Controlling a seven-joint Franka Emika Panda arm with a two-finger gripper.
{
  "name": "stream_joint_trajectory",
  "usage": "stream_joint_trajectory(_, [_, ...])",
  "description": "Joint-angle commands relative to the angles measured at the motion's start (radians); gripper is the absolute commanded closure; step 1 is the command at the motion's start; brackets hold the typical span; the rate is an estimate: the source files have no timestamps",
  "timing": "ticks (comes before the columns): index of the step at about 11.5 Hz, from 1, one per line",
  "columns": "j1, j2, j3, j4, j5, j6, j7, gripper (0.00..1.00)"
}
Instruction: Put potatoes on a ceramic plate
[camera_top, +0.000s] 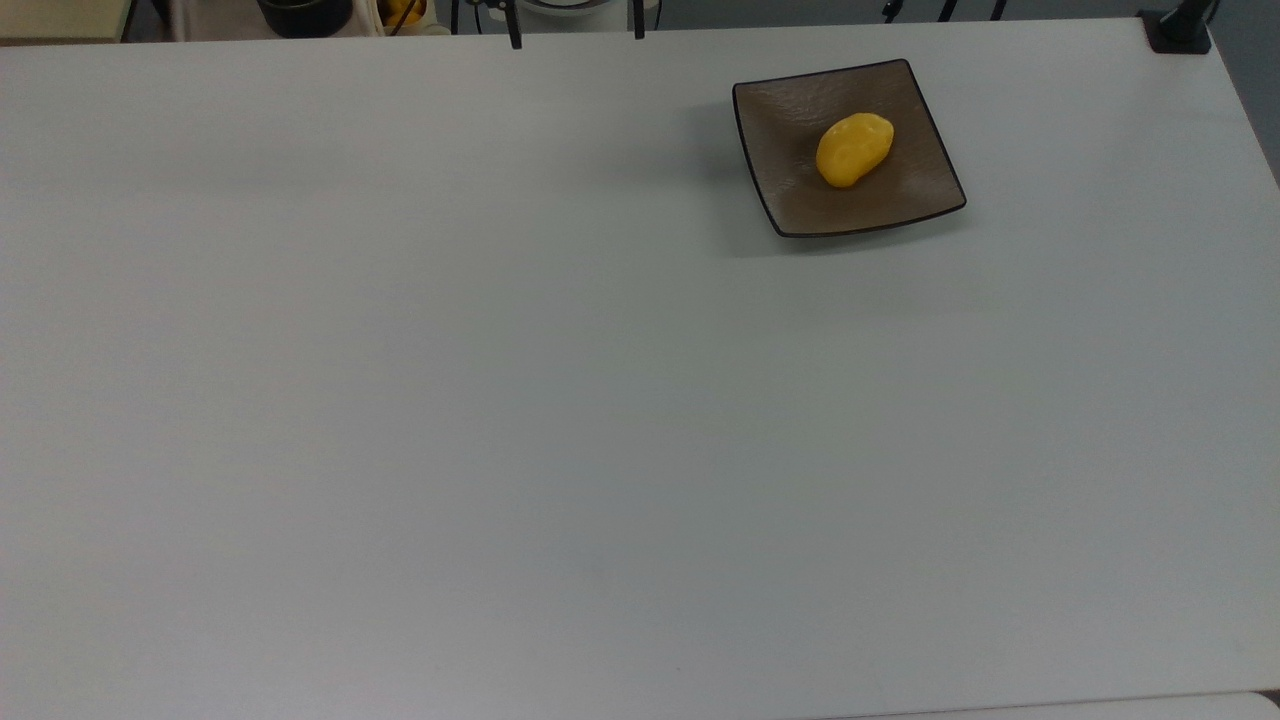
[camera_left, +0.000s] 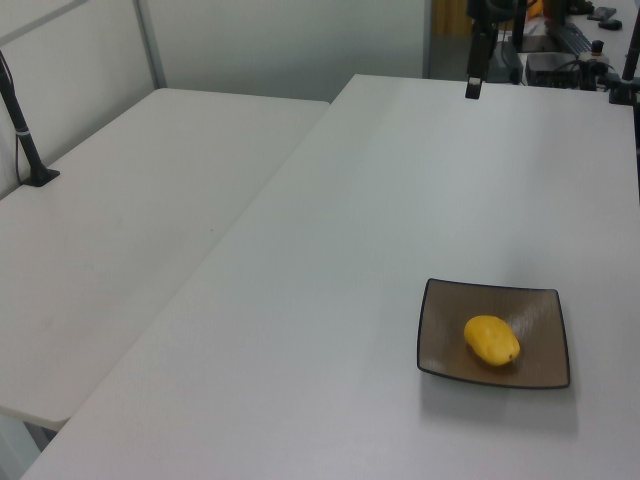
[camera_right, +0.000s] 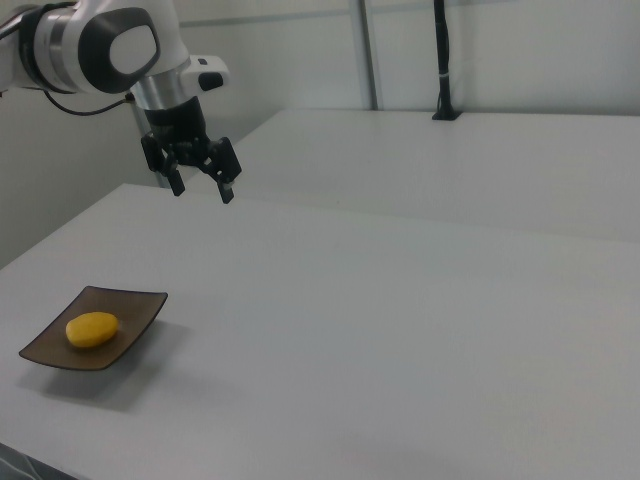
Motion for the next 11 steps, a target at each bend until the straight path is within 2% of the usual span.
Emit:
stream_joint_trajectory(1, [0.017, -0.007, -0.036, -0.005, 0.016, -0.002, -0.077, 0.0])
stream_joint_trajectory(11, [0.019, -0.005, -0.034, -0.005, 0.02, -0.002, -0.064, 0.0])
